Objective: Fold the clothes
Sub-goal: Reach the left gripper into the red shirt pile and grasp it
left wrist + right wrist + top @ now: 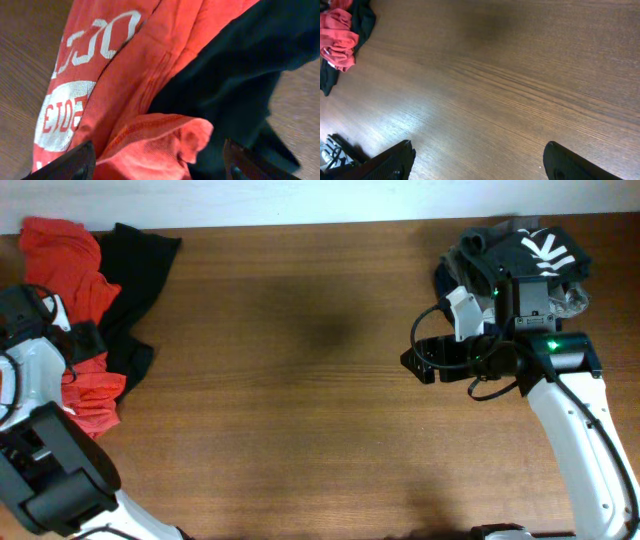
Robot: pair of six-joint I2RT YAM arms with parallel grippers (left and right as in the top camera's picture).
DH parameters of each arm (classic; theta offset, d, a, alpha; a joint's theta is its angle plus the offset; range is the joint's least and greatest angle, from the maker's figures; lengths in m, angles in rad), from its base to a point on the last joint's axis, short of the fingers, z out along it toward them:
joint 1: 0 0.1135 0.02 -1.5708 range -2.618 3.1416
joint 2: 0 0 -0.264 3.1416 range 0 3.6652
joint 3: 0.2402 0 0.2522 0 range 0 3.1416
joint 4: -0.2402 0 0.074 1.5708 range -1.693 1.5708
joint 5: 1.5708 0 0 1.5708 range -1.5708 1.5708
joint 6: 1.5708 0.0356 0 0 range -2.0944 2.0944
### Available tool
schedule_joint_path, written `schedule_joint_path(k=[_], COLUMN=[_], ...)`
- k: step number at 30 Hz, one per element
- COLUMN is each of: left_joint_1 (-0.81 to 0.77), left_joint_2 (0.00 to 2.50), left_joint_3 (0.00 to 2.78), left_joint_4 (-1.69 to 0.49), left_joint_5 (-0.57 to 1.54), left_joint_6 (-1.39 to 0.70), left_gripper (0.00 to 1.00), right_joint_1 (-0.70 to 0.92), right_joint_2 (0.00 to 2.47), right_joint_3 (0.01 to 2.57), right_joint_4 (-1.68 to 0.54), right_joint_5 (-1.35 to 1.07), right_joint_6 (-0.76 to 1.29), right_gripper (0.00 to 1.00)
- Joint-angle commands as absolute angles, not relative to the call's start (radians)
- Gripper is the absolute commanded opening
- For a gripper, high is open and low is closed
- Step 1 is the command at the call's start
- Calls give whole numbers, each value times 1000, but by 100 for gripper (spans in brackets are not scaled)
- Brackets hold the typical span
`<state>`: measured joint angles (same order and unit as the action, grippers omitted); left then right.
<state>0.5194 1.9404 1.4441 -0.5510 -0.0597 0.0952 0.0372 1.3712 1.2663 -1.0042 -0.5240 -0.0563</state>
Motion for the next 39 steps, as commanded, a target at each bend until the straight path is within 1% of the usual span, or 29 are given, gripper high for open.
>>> schedule_joint_path(k=[1, 6, 18, 20, 21, 23, 25, 27, 28, 30, 36, 39], left_joint_1=[540, 543, 543, 543, 543, 543, 543, 543, 543, 539, 513, 487], left_joint_2=[1972, 1995, 2043, 2048, 2048, 2048, 2048, 2047, 2044, 2030, 1977, 1947], left_joint_3=[1456, 1456, 1456, 1456, 1456, 1456, 1461, 1468, 1478, 1527, 1747, 1884], left_joint_4=[-534, -516, -498, -497, -496, -486, -486, -487, -494, -538, -715, -823], left_joint_5=[-80, -80, -95, -95, -95, -95, -95, -95, -95, -95, -90, -38], left_joint_6=[121, 121, 121, 118, 113, 97, 75, 55, 48, 38, 10, 7], left_gripper=[80, 79, 73, 66, 58, 38, 23, 13, 6, 1, 1, 1], right_joint_1=[46, 46, 46, 46, 46, 46, 46, 46, 46, 46, 46, 46], right_joint_2=[1348, 1348, 1348, 1348, 1348, 1348, 1348, 1348, 1348, 1348, 1348, 1348], right_joint_3=[1281, 1281, 1281, 1281, 1281, 1281, 1281, 1281, 1281, 1281, 1281, 1281], right_joint_4=[-1014, -1014, -1014, -1014, -1014, -1013, -1009, -1006, -1003, -996, -981, -979], right_joint_5=[-511, -511, -511, -511, -511, -511, -511, -511, -511, -511, -511, -511], right_joint_6=[-64, -64, -64, -64, -64, -64, -64, -64, -64, -63, -63, -63], right_gripper=[87, 87, 87, 87, 87, 87, 87, 87, 87, 87, 87, 87])
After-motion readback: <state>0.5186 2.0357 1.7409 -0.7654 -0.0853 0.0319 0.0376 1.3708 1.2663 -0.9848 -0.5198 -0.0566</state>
